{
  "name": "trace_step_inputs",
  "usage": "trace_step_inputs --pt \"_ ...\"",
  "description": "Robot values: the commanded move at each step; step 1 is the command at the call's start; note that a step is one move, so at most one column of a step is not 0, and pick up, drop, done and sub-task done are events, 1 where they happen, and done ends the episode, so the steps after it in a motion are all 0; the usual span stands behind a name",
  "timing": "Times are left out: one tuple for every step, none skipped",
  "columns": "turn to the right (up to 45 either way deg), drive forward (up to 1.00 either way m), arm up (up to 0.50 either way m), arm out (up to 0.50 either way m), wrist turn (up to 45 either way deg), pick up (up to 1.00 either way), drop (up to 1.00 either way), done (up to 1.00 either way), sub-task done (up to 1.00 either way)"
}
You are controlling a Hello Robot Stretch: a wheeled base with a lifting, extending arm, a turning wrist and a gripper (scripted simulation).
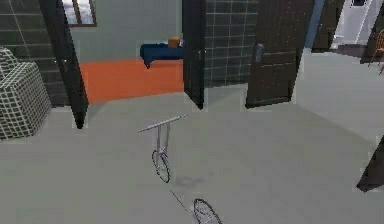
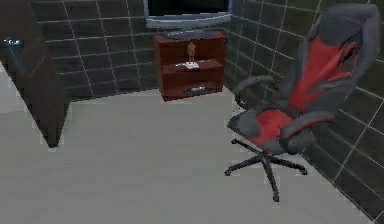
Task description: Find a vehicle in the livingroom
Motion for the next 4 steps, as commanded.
trace_step_inputs --pt "-39.0 0.00 0.00 0.00 0.0 0.00 0.00 0.00 0.00" --pt "0.0 0.05 0.00 0.00 0.0 0.00 0.00 0.00 0.00" --pt "33.0 0.00 0.00 0.00 0.0 0.00 0.00 0.00 0.00" --pt "3.0 0.00 0.00 0.00 0.0 0.00 0.00 0.00 0.00"
